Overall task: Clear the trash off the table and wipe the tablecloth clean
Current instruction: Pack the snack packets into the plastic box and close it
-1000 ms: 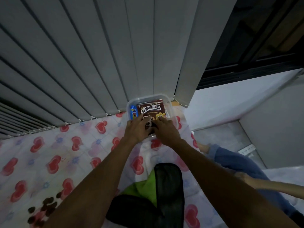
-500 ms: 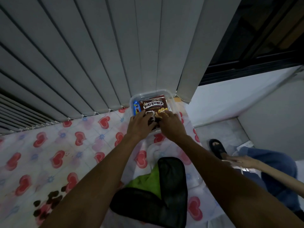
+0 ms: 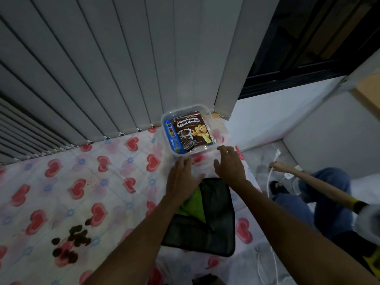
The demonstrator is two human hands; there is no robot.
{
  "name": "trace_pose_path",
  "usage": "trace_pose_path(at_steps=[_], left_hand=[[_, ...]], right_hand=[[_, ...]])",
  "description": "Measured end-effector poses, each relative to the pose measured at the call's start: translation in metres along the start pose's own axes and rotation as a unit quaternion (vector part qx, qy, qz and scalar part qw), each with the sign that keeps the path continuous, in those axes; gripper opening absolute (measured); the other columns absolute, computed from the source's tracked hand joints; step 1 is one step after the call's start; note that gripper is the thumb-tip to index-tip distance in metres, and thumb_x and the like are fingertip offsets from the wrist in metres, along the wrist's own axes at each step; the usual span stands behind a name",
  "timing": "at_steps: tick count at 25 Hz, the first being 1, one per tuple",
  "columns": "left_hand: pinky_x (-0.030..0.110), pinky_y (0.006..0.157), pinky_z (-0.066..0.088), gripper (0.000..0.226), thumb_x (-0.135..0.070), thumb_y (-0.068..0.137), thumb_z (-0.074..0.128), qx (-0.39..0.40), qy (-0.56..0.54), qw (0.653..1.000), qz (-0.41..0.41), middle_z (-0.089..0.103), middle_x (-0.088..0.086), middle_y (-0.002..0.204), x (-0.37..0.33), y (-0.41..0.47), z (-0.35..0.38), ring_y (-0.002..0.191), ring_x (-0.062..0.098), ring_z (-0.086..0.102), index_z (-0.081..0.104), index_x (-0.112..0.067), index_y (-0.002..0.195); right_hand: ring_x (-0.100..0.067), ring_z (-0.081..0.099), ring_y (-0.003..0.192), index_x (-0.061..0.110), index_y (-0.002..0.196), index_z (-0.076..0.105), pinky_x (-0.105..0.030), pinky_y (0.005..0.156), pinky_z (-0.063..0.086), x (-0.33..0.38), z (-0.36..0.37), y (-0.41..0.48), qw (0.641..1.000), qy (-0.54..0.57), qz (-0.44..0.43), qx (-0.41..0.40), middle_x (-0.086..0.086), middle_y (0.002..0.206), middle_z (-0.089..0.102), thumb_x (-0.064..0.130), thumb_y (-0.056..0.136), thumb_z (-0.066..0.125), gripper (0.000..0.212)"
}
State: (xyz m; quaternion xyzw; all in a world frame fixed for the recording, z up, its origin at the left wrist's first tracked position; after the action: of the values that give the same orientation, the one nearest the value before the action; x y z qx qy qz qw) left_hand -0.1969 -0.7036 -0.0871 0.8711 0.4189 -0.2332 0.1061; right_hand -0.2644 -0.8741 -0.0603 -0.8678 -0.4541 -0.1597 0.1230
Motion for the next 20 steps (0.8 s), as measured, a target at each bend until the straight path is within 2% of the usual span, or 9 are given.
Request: trace_pose_path(at_steps=[3,5,8,11,14,16,20], left_hand=[[0.04,0.087,0.055,0.07,-0.064,0.076,0.072,0.102,0.012,0.995,-0.013,0.052,0.003,0.124,-0.001,-0.026,0.014,0.108,0.022,0.056,0.053,-0.021,0.127],[0.041,0.085,0.054,0.067,-0.046,0.078,0.079,0.163,-0.008,0.986,-0.027,0.05,0.006,0.126,0.002,-0.042,0.024,0.112,0.027,0.057,0.049,-0.019,0.133],[0.042,0.085,0.052,0.056,-0.016,0.084,0.068,0.19,-0.025,0.981,-0.007,0.052,0.012,0.125,0.005,-0.058,0.022,0.11,0.036,0.06,0.048,-0.015,0.137],[0.042,0.083,0.054,0.048,-0.011,0.083,0.062,0.175,0.003,0.985,0.007,0.057,0.008,0.121,0.01,-0.066,0.009,0.105,0.033,0.062,0.055,-0.02,0.129],[0.035,0.082,0.052,0.038,-0.013,0.084,0.061,0.174,0.069,0.982,-0.017,0.061,0.003,0.12,0.024,-0.073,-0.007,0.106,0.027,0.063,0.06,-0.023,0.121],[0.036,0.088,0.048,0.031,-0.014,0.088,0.057,0.195,0.12,0.973,-0.032,0.06,0.005,0.122,0.032,-0.078,-0.017,0.108,0.027,0.062,0.06,-0.02,0.119],[0.046,0.104,0.041,0.042,-0.021,0.092,0.056,0.2,0.202,0.958,-0.034,0.051,0.012,0.133,0.025,-0.083,-0.038,0.121,0.032,0.053,0.049,-0.015,0.133]], right_hand=[[-0.04,0.047,0.127,0.01,0.139,0.043,-0.047,0.098,0.049,-0.024,0.004,-0.034,0.995,-0.023,0.089,0.046,-0.021,0.138,0.047,0.025,0.091,0.065,0.055],[-0.044,0.045,0.128,0.007,0.136,0.041,-0.049,0.1,0.047,-0.047,0.011,-0.057,0.983,-0.048,0.159,0.076,-0.024,0.138,0.044,0.022,0.091,0.063,0.053],[-0.042,0.049,0.124,0.003,0.131,0.043,-0.046,0.101,0.046,-0.071,0.02,-0.08,0.966,-0.069,0.23,0.093,-0.022,0.133,0.048,0.019,0.091,0.06,0.046],[-0.038,0.057,0.115,0.003,0.124,0.048,-0.043,0.095,0.049,-0.079,0.022,-0.089,0.962,-0.061,0.253,0.088,-0.022,0.125,0.056,0.017,0.092,0.057,0.036],[-0.04,0.06,0.109,0.003,0.121,0.054,-0.044,0.087,0.05,-0.078,0.011,-0.091,0.959,-0.031,0.269,0.083,-0.022,0.119,0.06,0.014,0.094,0.051,0.03],[-0.042,0.06,0.108,0.002,0.123,0.053,-0.043,0.086,0.049,-0.072,-0.005,-0.09,0.965,-0.024,0.253,0.063,-0.024,0.118,0.06,0.013,0.095,0.048,0.031],[-0.041,0.064,0.095,0.003,0.122,0.047,-0.036,0.07,0.042,-0.047,-0.049,-0.079,0.984,-0.017,0.178,-0.009,-0.024,0.106,0.065,0.009,0.093,0.046,0.029]])
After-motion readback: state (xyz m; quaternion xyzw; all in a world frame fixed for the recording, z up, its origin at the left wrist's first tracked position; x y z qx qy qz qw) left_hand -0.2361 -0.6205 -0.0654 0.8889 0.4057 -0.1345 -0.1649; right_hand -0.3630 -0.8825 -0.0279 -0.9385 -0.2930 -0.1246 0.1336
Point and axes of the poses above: each hand's wrist, its own y-axis towards the middle knuckle, its own z-axis out of the palm, x = y × z, the point moved 1 cm from there along y, towards the middle knuckle
